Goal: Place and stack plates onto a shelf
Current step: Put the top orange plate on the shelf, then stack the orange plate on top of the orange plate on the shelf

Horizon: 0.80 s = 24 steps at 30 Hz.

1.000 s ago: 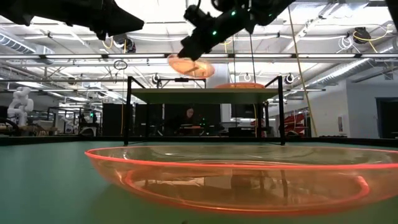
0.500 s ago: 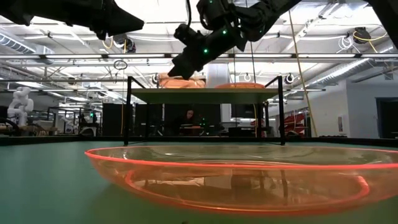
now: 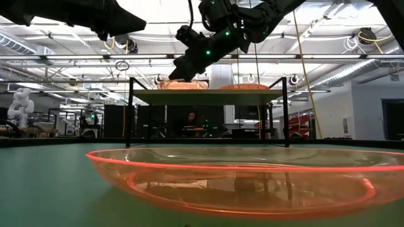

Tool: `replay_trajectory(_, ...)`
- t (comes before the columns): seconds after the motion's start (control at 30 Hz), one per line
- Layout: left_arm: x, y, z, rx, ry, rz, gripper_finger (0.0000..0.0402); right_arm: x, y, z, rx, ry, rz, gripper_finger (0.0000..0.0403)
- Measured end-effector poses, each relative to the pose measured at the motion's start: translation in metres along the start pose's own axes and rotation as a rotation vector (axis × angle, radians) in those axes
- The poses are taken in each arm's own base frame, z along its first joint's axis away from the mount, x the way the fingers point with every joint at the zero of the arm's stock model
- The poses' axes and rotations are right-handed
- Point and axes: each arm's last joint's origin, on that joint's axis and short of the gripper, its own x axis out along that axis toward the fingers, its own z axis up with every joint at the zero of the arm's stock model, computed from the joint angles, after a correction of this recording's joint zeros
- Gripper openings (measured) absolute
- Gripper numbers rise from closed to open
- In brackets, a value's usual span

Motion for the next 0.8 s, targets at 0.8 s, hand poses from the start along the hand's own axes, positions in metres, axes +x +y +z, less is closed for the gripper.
replay_trajectory(0.8,0.001,-0.04,-0.006,-0.01,0.16,-0.21,0.0099,-0.189,0.007,0.053,0.108,0.05,0.155,0.0122)
